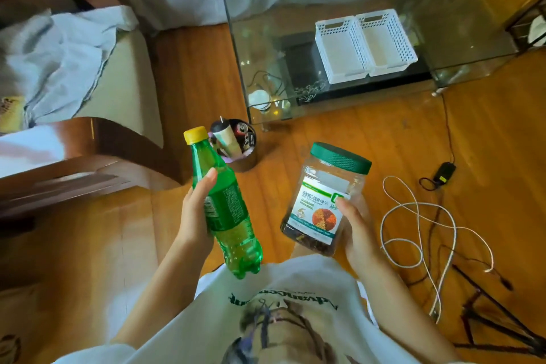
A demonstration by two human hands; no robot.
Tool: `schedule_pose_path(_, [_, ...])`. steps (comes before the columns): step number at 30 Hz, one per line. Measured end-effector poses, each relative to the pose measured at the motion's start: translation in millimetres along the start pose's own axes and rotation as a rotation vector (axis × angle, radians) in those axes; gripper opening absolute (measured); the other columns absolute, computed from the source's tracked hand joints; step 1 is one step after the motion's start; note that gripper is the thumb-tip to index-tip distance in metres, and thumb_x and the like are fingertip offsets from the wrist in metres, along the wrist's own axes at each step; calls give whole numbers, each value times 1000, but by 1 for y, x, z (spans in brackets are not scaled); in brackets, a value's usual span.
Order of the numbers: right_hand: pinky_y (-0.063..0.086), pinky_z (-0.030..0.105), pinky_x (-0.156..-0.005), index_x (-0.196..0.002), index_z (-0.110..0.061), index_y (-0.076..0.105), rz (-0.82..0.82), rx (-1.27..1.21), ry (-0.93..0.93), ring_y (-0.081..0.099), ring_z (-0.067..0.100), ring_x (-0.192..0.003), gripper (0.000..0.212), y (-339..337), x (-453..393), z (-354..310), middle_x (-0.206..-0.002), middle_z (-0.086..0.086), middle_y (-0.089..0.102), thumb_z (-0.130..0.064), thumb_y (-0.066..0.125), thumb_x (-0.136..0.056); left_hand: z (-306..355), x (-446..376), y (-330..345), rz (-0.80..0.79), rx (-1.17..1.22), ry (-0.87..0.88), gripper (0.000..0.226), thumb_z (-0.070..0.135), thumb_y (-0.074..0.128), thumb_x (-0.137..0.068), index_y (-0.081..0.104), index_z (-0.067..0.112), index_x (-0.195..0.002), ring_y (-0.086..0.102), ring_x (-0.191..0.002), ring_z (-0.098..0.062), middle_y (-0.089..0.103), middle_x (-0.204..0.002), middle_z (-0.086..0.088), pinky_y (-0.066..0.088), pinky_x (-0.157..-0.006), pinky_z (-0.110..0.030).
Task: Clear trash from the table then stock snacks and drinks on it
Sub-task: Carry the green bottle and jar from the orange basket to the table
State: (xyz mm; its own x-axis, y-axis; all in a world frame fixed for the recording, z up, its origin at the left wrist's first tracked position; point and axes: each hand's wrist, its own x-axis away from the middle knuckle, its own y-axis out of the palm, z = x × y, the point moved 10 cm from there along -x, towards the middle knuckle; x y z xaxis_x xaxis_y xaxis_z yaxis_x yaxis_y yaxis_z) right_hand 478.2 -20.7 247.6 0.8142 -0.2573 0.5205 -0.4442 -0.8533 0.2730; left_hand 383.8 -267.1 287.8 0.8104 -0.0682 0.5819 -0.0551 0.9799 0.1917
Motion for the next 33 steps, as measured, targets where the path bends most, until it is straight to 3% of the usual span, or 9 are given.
schedule_pose_path(5, [56,29,-66,-124,-20,49,-3,29,-12,68,22,-98,65,-28,-75,-66,-109,4,70,-40,68,-65,34,-58,80,33,-14,32,37,51,66,-63,71,27,-91,66,-76,-19,69,-87,-6,52,-72,-37])
schedule_pose_path(10, [54,21,-62,-118,-23,51,-35,71,-23,69,14,-93,49,-47,-137,-122,-102,-4,72,-31,60,-71,65,-99,147,28,24,29,42,52,66,-62,70,23,-92,60,-96,-38,65,-97,-14,47,-92,-53])
schedule_pose_path(15, [55,20,-64,-122,-29,49,-46,76,15,68,11,-96,52,-55,-184,-150,-108,-5,69,-35,63,-71,82,-136,165,87,138,22,63,45,68,-64,58,3,-110,56,-87,-33,57,-92,-17,36,-97,-69])
schedule_pose_path(17, [55,20,-63,-122,-27,49,-49,78,19,68,11,-95,54,-52,-205,-161,-107,-3,69,-34,64,-71,90,-154,170,77,146,21,46,43,64,-71,60,7,-100,58,-78,-29,60,-84,-14,35,-96,-71])
schedule_pose_path(19, [54,18,-61,-116,-26,51,-51,87,6,69,10,-91,47,-47,-228,-174,-102,-6,72,-30,64,-71,99,-173,175,89,155,6,41,43,62,-71,61,11,-96,58,-77,-27,60,-84,-13,40,-96,-66])
schedule_pose_path(22, [54,17,-60,-112,-25,53,-47,102,-25,70,8,-88,39,-37,-266,-196,-97,-9,73,-26,59,-73,117,-208,176,159,152,3,58,50,67,-60,57,10,-102,57,-80,-29,55,-92,-17,48,-82,-47])
schedule_pose_path(26, [54,19,-64,-117,-23,52,-67,146,-34,69,12,-94,42,-14,-321,-227,-104,-6,72,-25,58,-76,144,-263,190,136,87,-39,54,54,59,-67,62,14,-102,60,-84,-32,64,-89,-13,46,-83,-52])
schedule_pose_path(29, [56,22,-68,-116,-26,51,-101,191,-27,67,17,-101,40,9,-362,-253,-109,-2,70,-24,60,-77,172,-303,196,138,69,-44,67,61,62,-58,64,15,-107,63,-88,-32,68,-94,-12,48,-85,-51])
schedule_pose_path(33, [56,28,-67,-108,-18,49,-90,261,24,66,24,-102,55,34,-414,-272,-106,0,70,-36,75,-62,215,-357,198,146,44,27,66,57,66,-57,62,13,-106,65,-83,-27,69,-86,-5,52,-79,-45])
